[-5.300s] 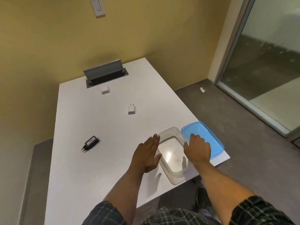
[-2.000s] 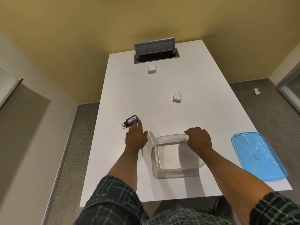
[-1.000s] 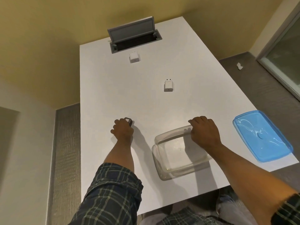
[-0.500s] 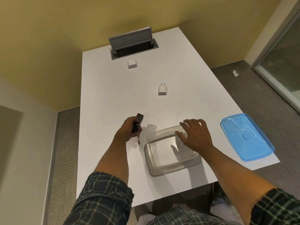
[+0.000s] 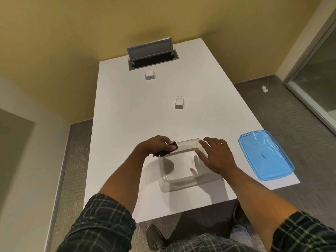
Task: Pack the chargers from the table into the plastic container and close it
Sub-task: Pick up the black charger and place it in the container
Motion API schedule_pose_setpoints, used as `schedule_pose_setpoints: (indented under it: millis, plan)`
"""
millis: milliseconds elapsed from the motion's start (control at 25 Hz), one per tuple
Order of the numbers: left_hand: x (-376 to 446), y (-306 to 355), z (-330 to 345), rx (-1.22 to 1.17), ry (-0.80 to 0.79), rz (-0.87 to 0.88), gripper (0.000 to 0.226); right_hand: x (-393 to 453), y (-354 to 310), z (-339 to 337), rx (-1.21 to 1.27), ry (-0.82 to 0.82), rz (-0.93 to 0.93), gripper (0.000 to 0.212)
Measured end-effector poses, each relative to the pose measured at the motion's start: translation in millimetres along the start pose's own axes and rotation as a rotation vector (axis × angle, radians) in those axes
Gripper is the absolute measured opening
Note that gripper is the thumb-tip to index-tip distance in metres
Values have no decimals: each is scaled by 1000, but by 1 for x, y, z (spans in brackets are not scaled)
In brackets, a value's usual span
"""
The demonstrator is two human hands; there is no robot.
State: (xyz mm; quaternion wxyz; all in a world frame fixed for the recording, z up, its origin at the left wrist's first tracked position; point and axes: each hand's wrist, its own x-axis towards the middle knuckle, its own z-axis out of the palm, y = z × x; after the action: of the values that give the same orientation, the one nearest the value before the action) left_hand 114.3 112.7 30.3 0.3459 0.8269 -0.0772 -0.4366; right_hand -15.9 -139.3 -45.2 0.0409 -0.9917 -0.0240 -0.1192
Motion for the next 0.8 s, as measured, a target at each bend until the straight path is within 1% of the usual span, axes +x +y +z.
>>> schedule_pose_setpoints:
  millis: [120, 200, 240, 280, 320, 400, 520, 680, 800]
  plan:
    - [-2, 16, 22, 334, -14, 80, 42, -6, 5, -1, -9, -103, 15, 47]
    - [-1, 22, 40, 705, 42, 139, 44, -10, 7, -2, -14, -205, 42, 51]
    - [-2, 23, 49, 895, 95, 187, 41, -13, 8, -2, -17, -254, 58, 54]
    - [-2, 22, 58, 1028, 148, 251, 35, -14, 8, -1, -12, -284, 74, 56]
    - [-1, 19, 66, 1103, 180, 302, 29, -16, 7, 0, 8, -296, 95, 58]
    - [0, 11, 81, 1202, 201, 337, 24, -18, 6, 0, 89, -290, 157, 59]
    - [-2, -5, 99, 1321, 218, 363, 30, -20, 4, 0, 142, -304, 193, 53]
    - [-4, -20, 113, 1276, 226, 407, 26, -18, 3, -1, 164, -344, 239, 51]
    - [0, -18, 112, 1228, 232, 386, 23, -17, 0, -2, 161, -387, 284, 50]
